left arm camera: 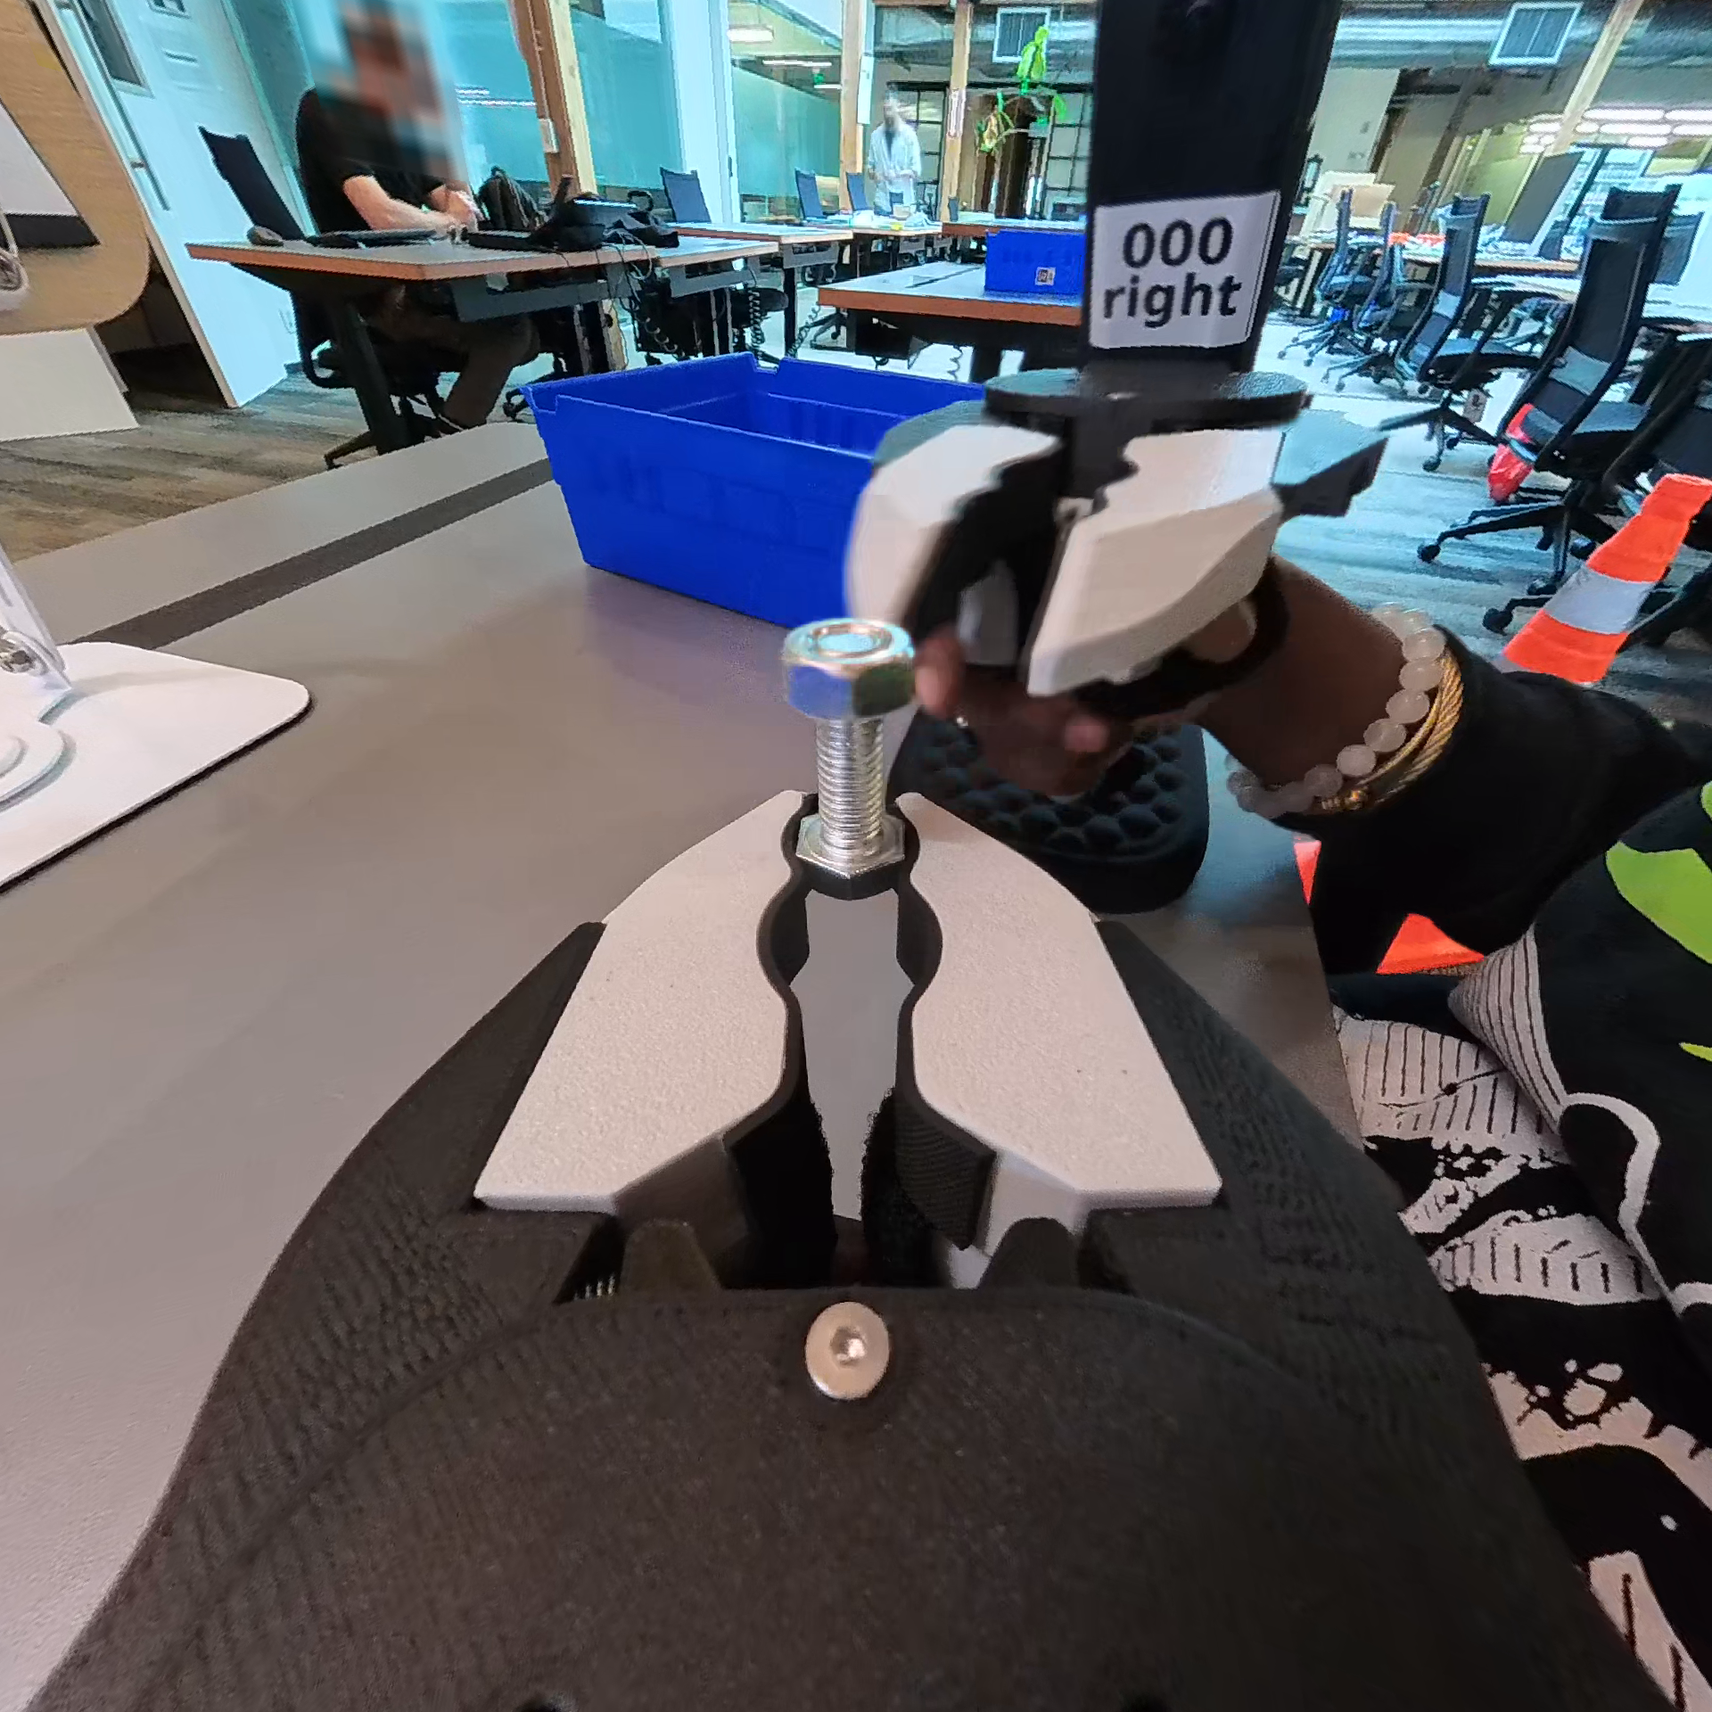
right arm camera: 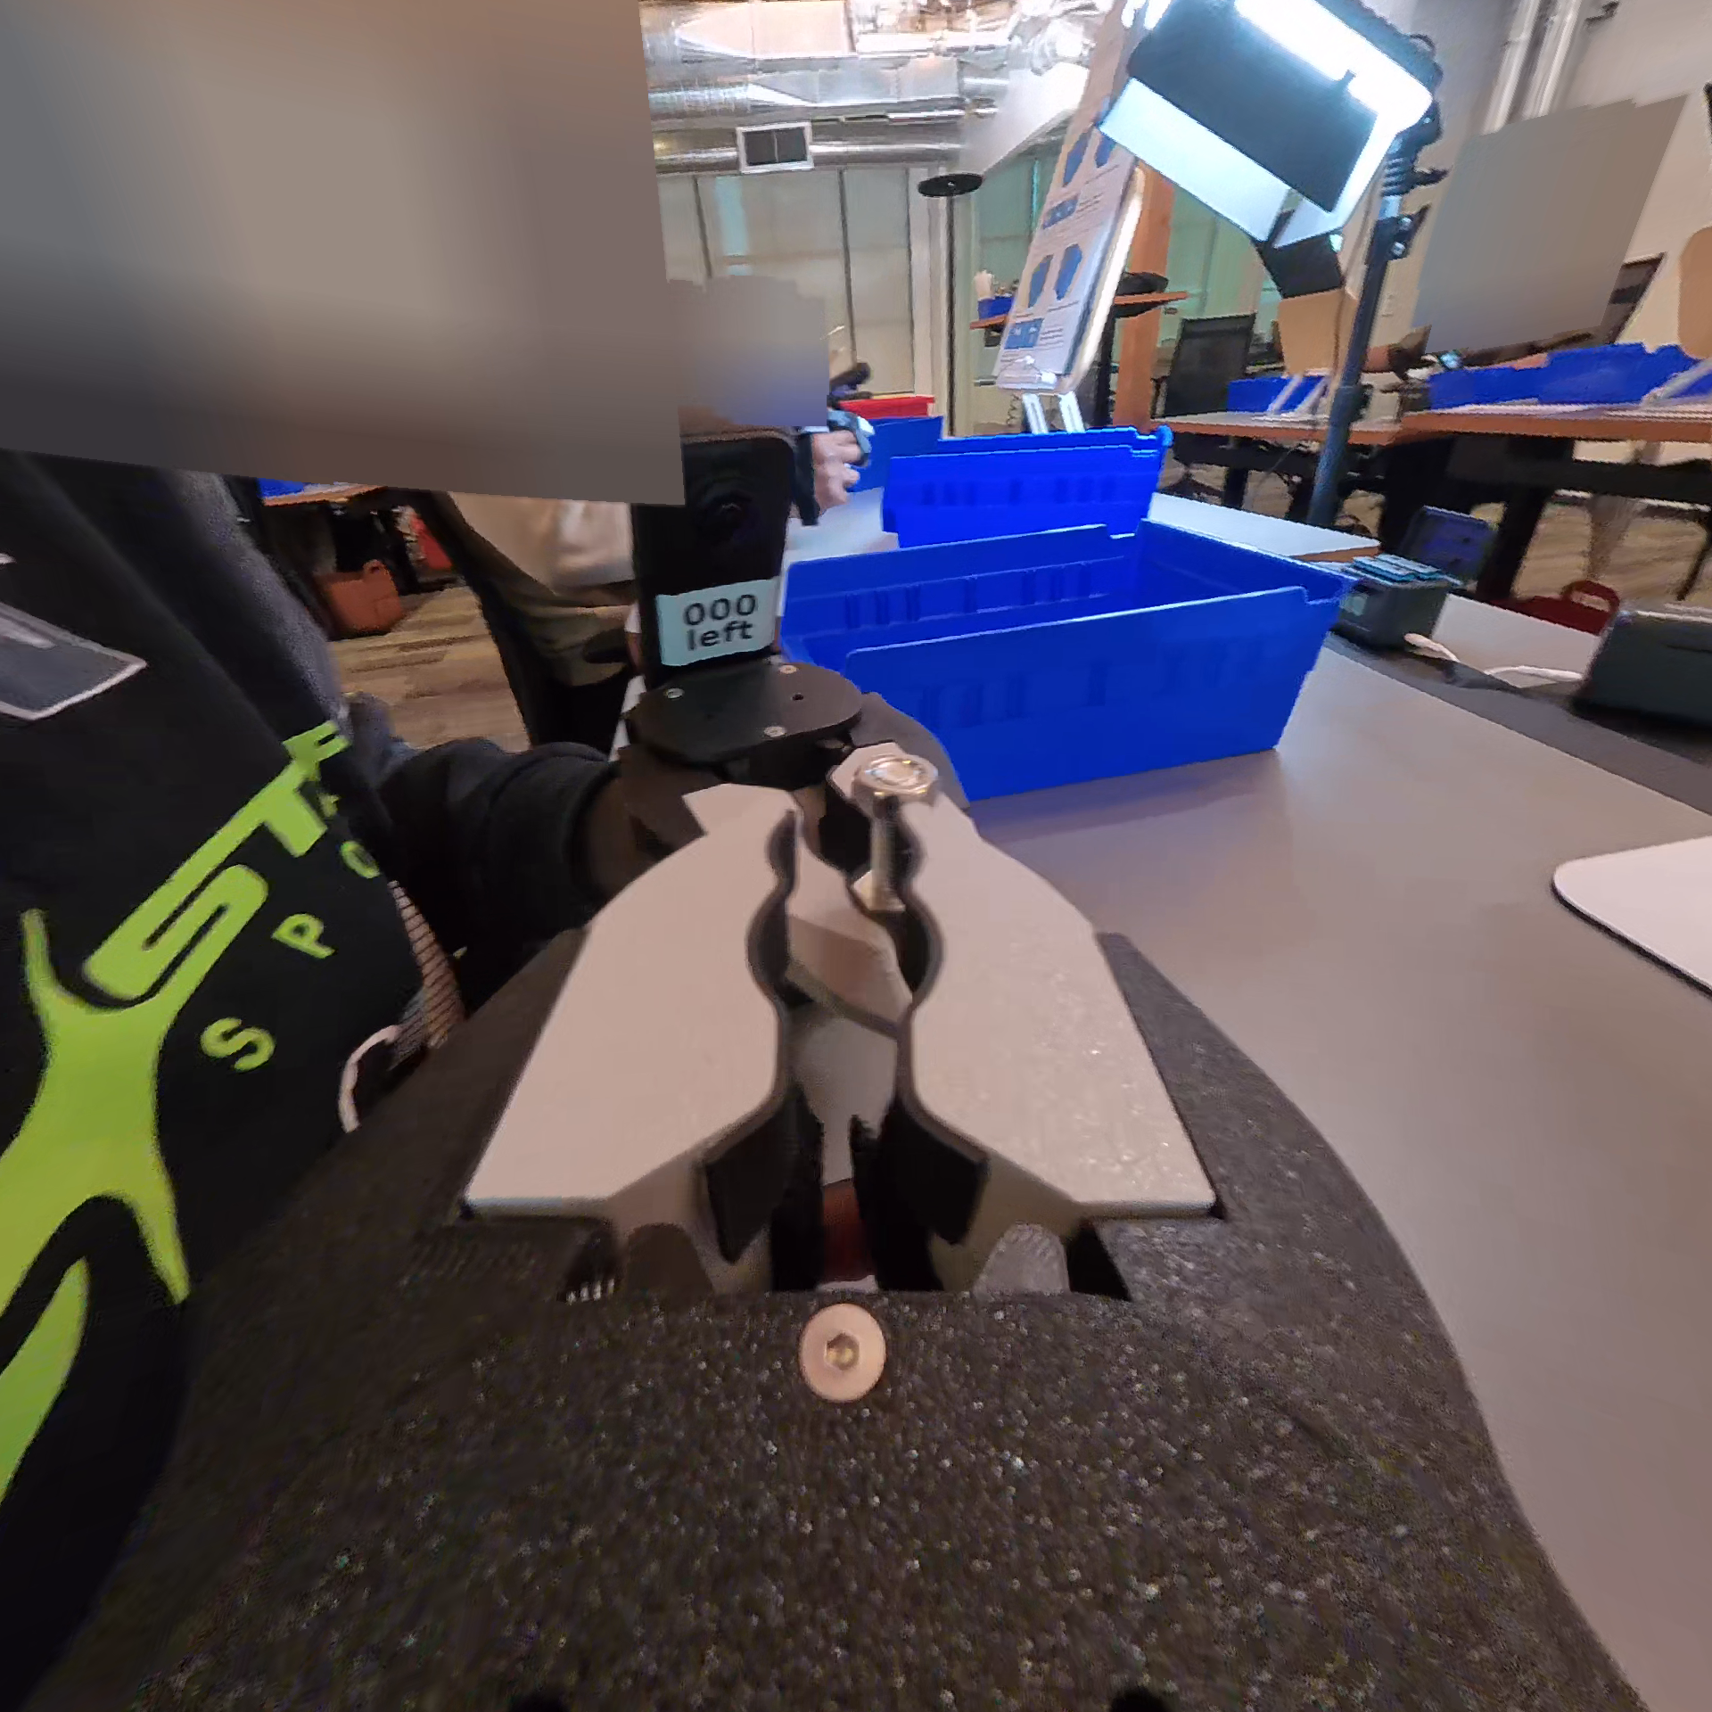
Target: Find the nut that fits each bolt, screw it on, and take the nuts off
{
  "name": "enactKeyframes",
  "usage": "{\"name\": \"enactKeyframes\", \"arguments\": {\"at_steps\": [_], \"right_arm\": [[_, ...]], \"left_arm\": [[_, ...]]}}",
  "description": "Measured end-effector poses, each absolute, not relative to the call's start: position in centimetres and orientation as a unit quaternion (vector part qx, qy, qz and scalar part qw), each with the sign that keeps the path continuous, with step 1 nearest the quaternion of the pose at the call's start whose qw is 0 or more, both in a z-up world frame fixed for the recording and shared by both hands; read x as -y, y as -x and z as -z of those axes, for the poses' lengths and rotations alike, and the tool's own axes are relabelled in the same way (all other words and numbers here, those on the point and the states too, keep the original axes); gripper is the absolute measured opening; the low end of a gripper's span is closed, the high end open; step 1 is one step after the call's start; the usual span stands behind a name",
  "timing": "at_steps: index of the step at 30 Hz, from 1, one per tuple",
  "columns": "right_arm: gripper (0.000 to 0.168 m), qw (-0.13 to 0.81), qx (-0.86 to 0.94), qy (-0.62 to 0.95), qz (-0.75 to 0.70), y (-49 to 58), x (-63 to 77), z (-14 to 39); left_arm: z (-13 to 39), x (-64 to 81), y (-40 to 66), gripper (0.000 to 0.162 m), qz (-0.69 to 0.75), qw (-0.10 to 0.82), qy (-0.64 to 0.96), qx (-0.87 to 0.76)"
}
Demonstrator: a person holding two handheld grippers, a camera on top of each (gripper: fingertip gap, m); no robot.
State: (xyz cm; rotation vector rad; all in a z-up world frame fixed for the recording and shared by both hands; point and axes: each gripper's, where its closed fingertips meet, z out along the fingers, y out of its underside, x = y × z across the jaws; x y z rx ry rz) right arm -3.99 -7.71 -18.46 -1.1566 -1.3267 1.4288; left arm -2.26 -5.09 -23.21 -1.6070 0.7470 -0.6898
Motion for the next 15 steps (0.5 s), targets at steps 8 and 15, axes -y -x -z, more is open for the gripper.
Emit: {"name": "enactKeyframes", "arguments": {"at_steps": [8, 15], "right_arm": [[0.035, 0.443, 0.508, 0.465, -0.574, 4.6, 6.8, 18.2], [0.048, 0.419, 0.542, 0.458, -0.567, 6.8, 8.2, 18.9]], "left_arm": [[23.3, 5.1, 2.2, 0.014, 0.296, 0.578, 0.689, -0.323], [23.6, 5.3, 1.9, 0.014, 0.293, 0.571, 0.69, -0.334]]}}
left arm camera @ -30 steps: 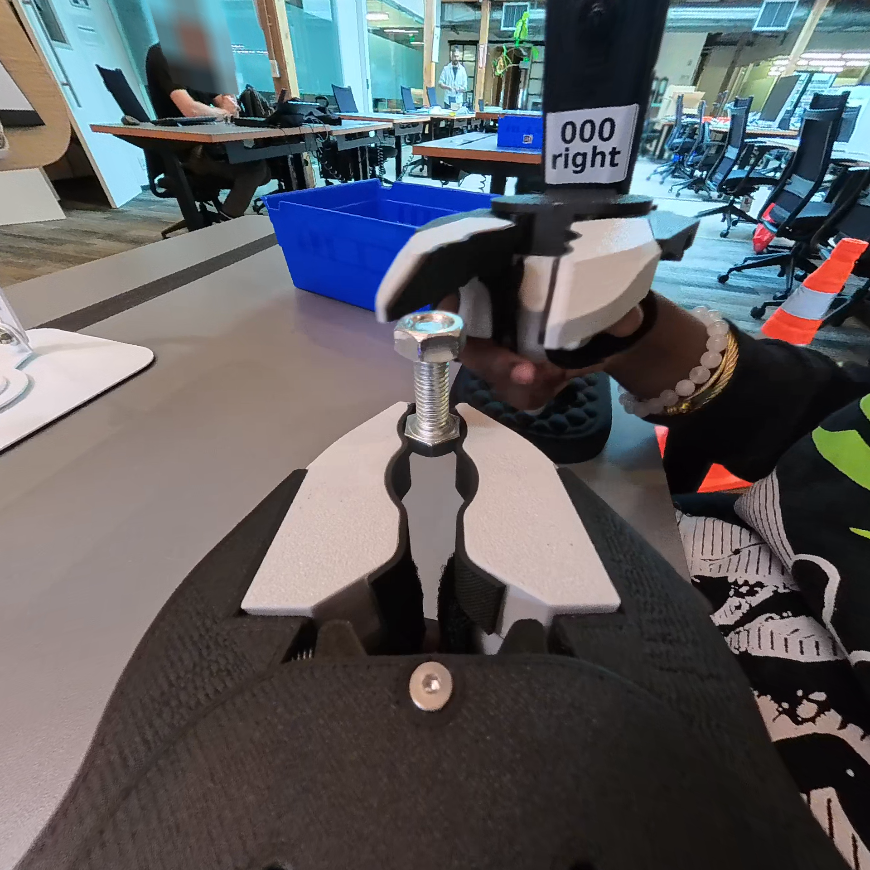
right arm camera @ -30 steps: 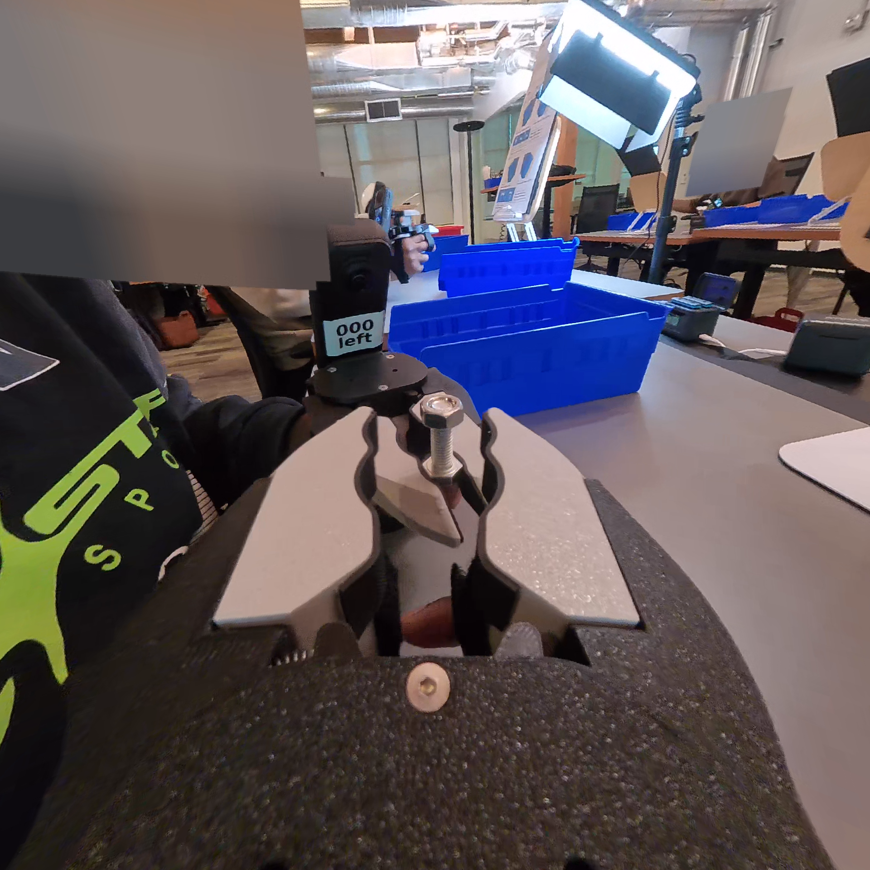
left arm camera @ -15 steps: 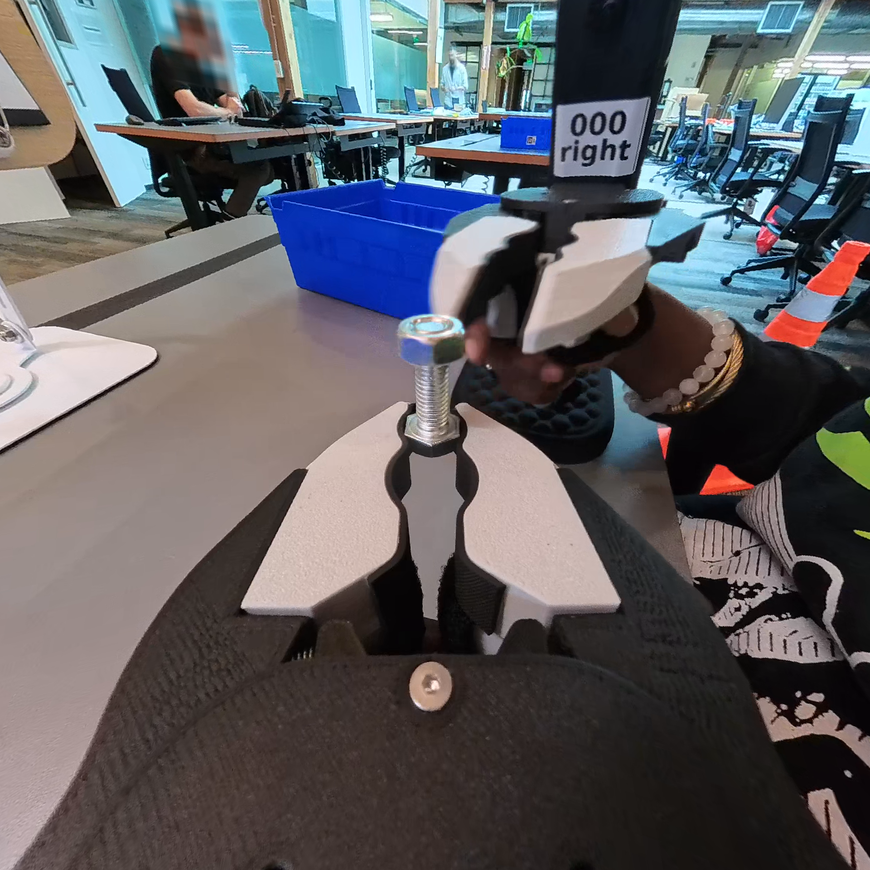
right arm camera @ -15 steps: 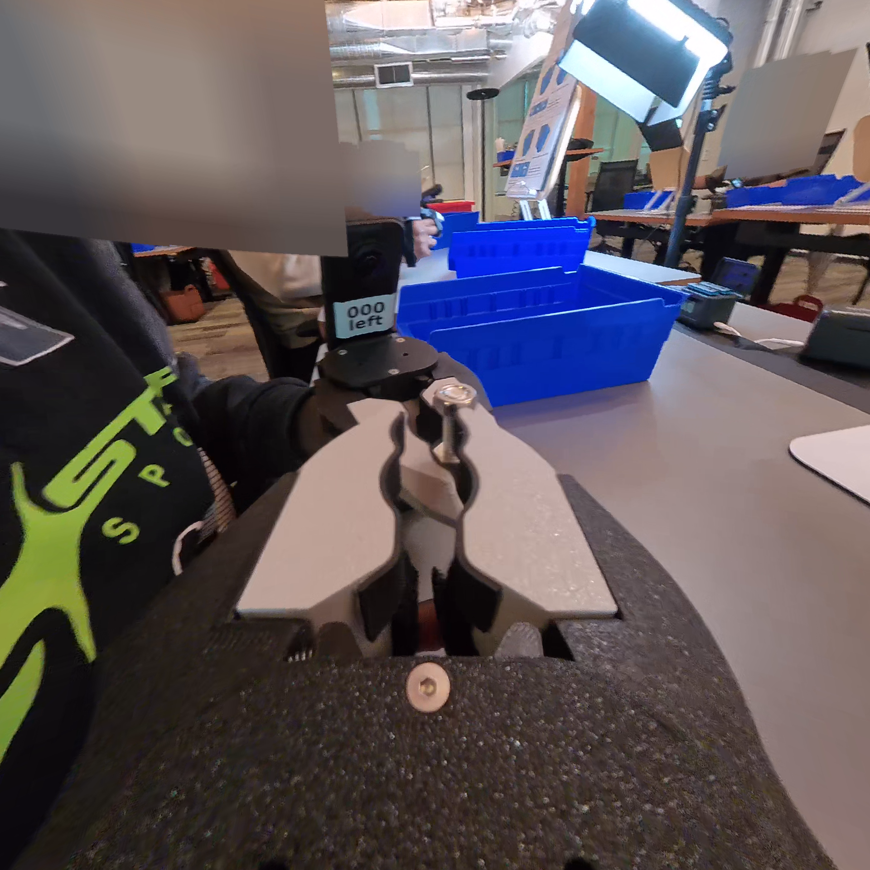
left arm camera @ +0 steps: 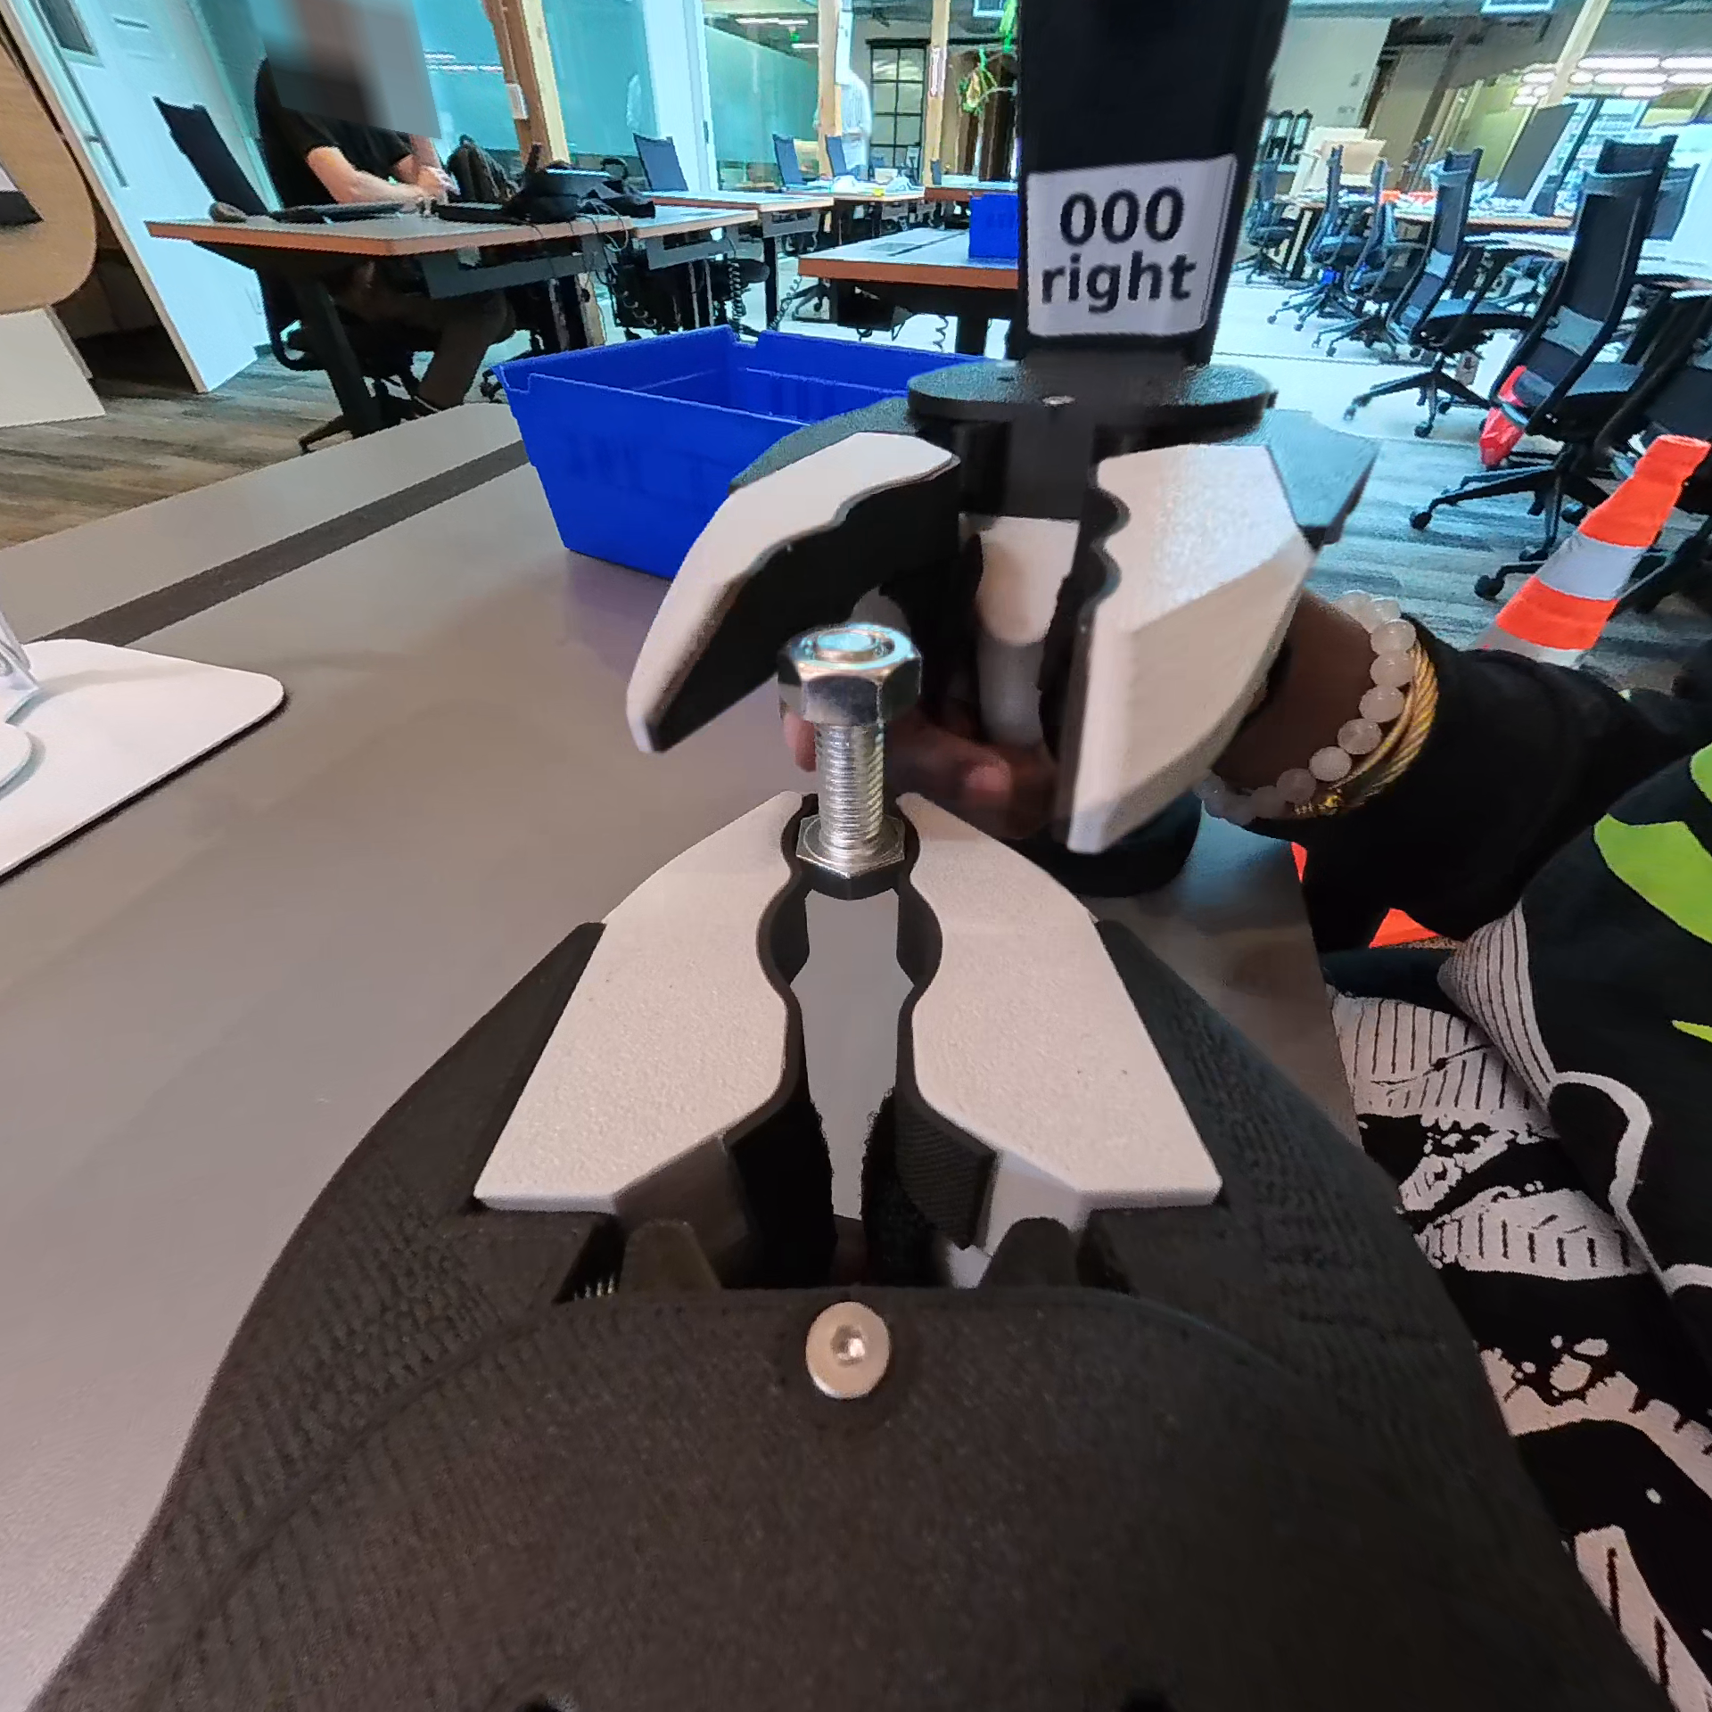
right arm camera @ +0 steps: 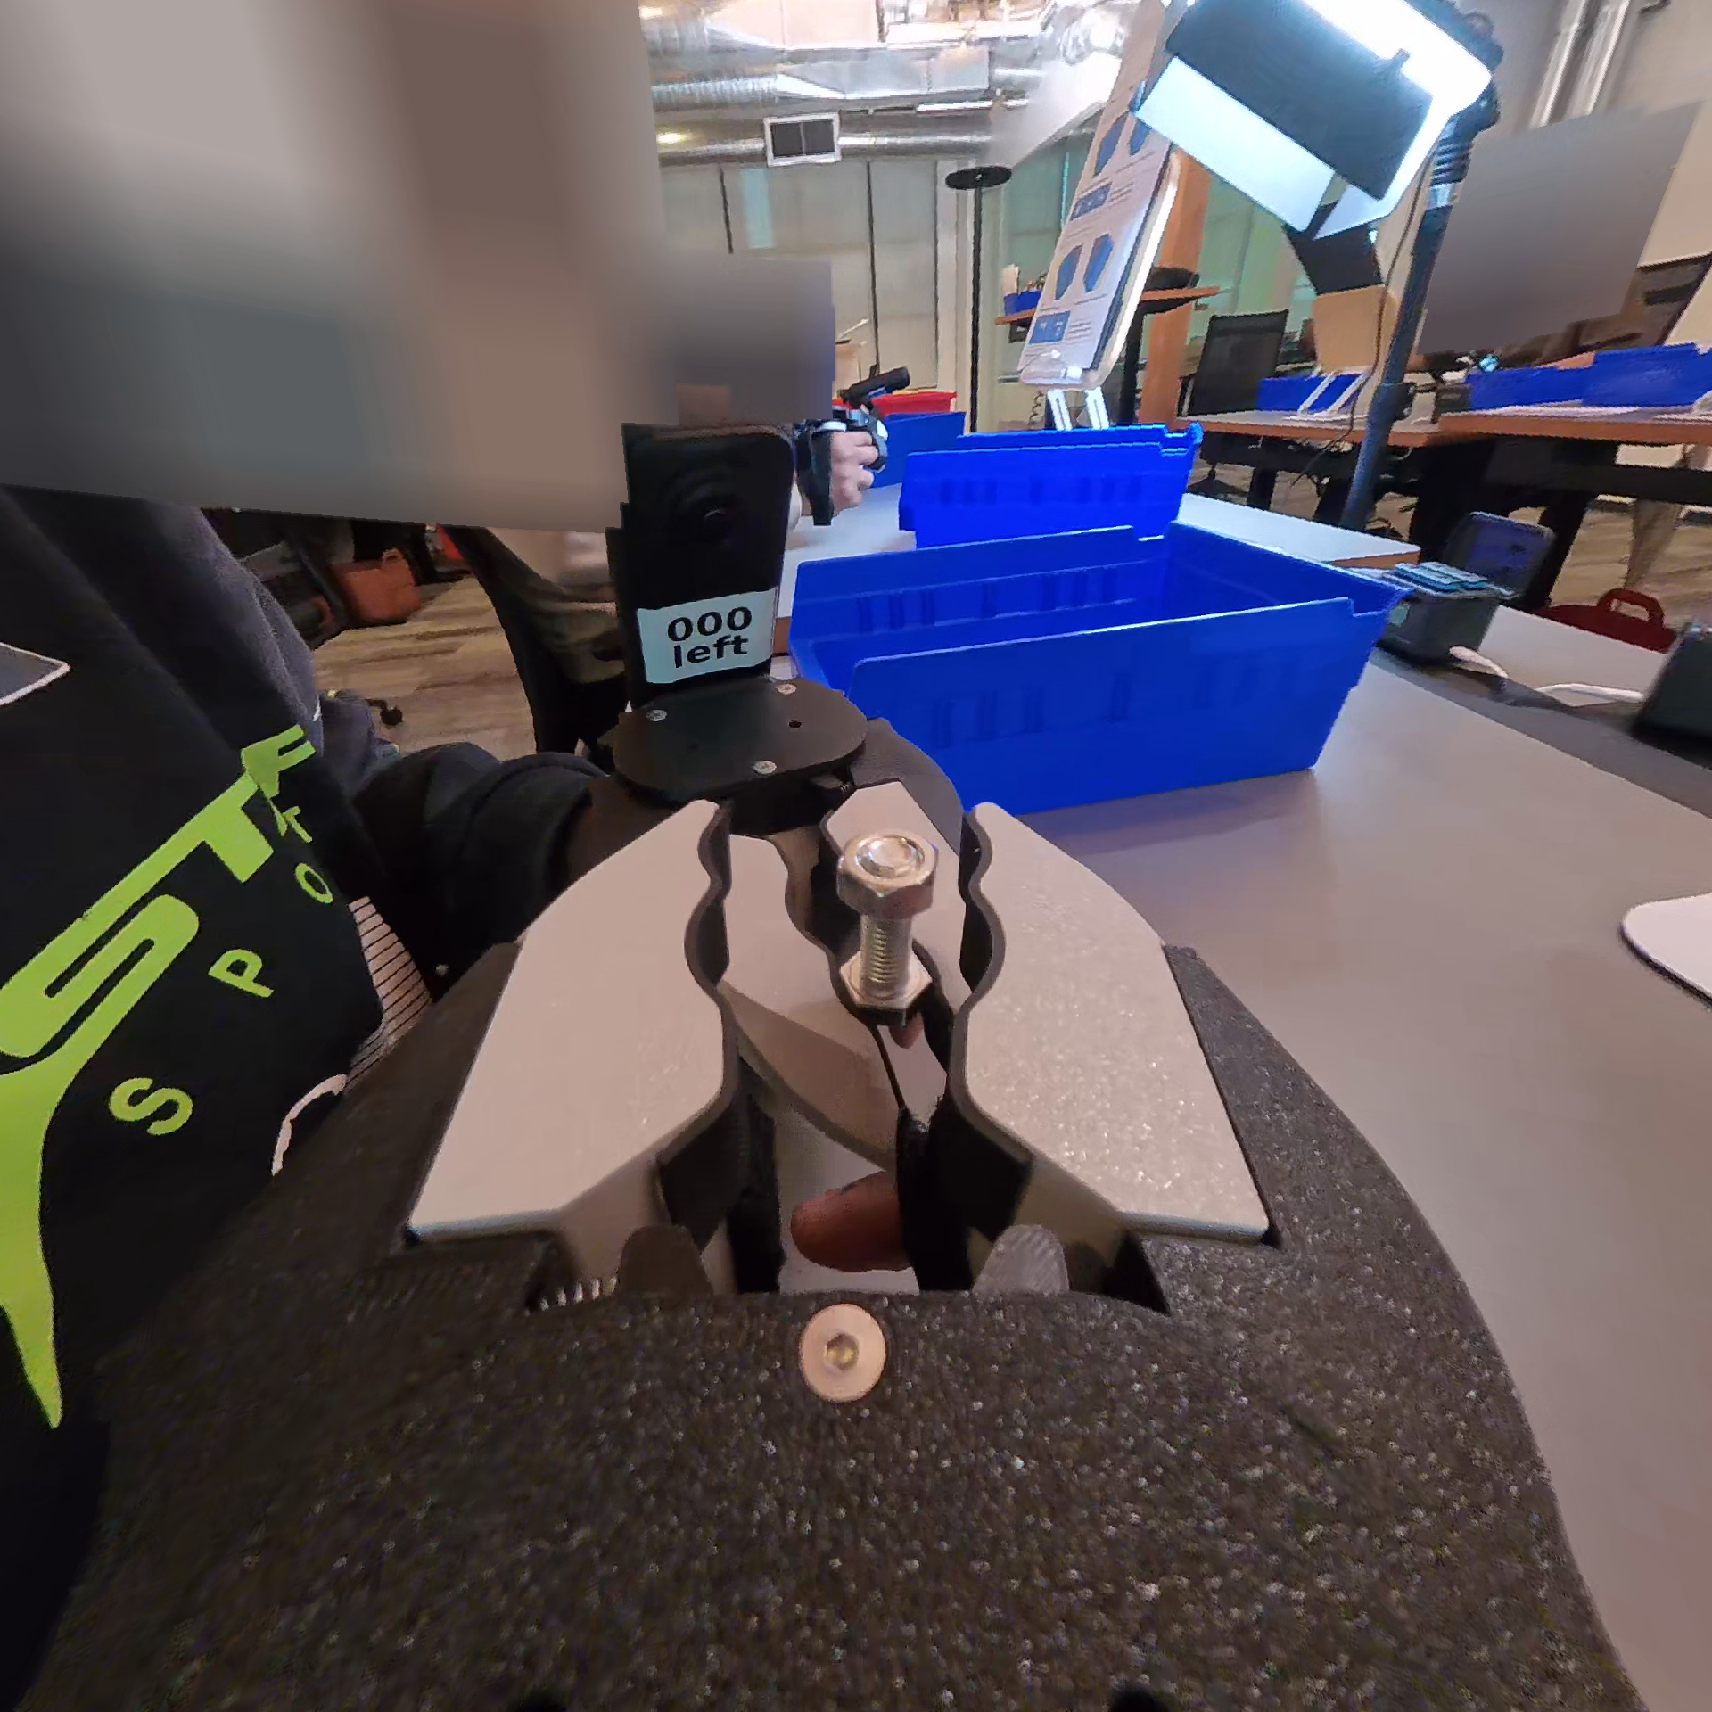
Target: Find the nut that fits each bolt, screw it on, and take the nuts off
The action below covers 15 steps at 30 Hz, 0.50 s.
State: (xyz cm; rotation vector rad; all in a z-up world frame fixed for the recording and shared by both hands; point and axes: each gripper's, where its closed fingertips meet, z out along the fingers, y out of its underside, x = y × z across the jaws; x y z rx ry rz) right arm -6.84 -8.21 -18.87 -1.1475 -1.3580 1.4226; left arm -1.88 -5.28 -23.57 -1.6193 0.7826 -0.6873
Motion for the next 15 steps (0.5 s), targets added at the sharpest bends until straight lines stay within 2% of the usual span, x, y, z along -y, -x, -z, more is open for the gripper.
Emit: {"name": "enactKeyframes", "arguments": {"at_steps": [4, 7, 9, 13, 15], "right_arm": [[0.046, 0.425, 0.547, 0.462, -0.554, 6.3, 8.2, 18.9], [0.033, 0.432, 0.536, 0.471, -0.551, 4.7, 7.6, 18.9], [0.016, 0.424, 0.537, 0.459, -0.566, 3.4, 8.0, 18.7], [0.016, 0.437, 0.525, 0.468, -0.56, 2.8, 7.2, 18.6], [0.021, 0.442, 0.522, 0.471, -0.557, 3.2, 6.8, 18.7]], "left_arm": [[23.4, 5.2, 2.0, 0.014, 0.295, 0.575, 0.689, -0.328], [23.3, 5.2, 2.1, 0.014, 0.297, 0.577, 0.688, -0.323], [23.3, 5.0, 2.3, 0.014, 0.296, 0.577, 0.692, -0.316], [23.3, 5.0, 2.2, 0.014, 0.297, 0.577, 0.691, -0.318], [23.3, 5.1, 2.2, 0.014, 0.296, 0.578, 0.69, -0.321]]}}
